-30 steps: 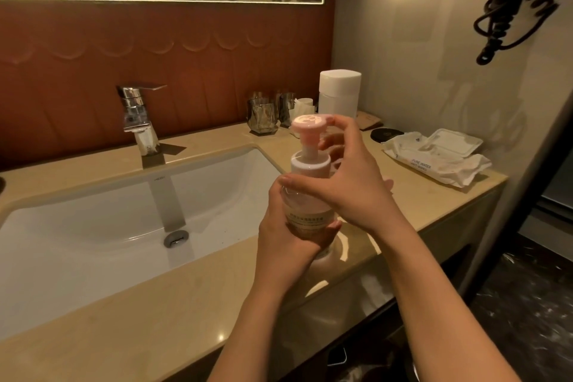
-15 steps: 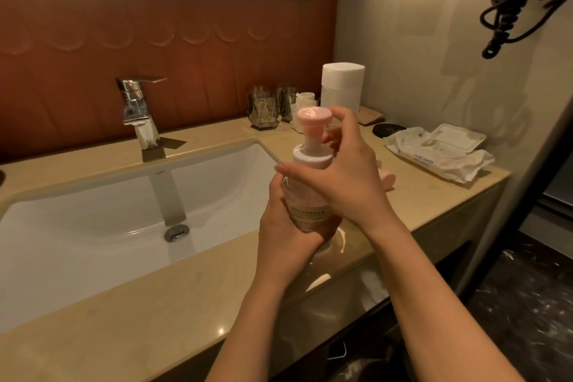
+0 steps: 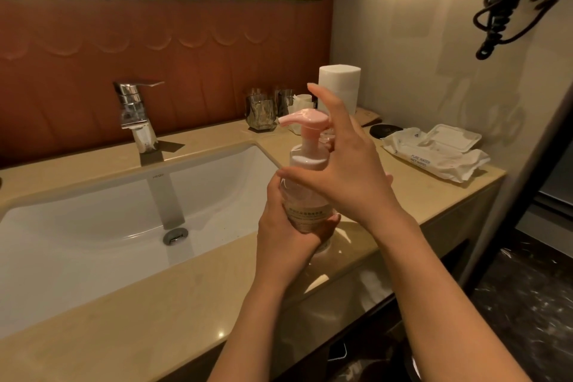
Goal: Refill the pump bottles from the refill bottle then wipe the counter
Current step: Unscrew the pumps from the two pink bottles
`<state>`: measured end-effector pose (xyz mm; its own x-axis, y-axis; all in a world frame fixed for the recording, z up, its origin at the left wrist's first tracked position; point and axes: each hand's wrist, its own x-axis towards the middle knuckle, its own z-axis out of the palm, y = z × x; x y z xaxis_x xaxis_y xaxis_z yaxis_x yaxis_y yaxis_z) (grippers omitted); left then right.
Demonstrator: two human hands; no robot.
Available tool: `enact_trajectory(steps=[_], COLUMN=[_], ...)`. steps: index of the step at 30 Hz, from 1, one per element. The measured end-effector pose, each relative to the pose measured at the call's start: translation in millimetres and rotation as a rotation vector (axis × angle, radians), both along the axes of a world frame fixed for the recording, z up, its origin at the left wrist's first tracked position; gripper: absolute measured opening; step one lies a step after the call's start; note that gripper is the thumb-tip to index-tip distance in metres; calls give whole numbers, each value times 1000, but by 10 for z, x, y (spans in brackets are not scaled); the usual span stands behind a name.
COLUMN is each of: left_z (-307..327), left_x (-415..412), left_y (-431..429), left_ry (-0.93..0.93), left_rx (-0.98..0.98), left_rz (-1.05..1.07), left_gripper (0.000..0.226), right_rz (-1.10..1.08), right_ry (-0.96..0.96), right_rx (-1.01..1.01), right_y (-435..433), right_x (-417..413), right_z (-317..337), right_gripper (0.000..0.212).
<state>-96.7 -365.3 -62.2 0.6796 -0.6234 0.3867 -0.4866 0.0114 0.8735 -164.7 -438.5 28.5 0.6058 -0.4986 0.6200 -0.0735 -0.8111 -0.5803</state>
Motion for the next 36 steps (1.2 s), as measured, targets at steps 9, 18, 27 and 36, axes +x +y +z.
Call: enact_trajectory(steps=[9, 18, 27, 36], left_z=[-41, -89, -95, -105], left_x=[27, 84, 86, 84], left_y=[-9, -19, -22, -37], left_ry=[-40, -118, -118, -114], left_rx=[-44, -57, -73, -81], left_rz=[18, 132, 137, 126], left_gripper=[92, 99, 100, 102], right_rz=[44, 1, -140, -97], right_ry=[-57, -329, -511, -670], right_rx=[-54, 72, 371, 701], right_y=[8, -188, -487, -693], right_x=[-56, -213, -504, -721], right_z=[230, 402, 146, -220], right_gripper=[73, 66, 66, 61])
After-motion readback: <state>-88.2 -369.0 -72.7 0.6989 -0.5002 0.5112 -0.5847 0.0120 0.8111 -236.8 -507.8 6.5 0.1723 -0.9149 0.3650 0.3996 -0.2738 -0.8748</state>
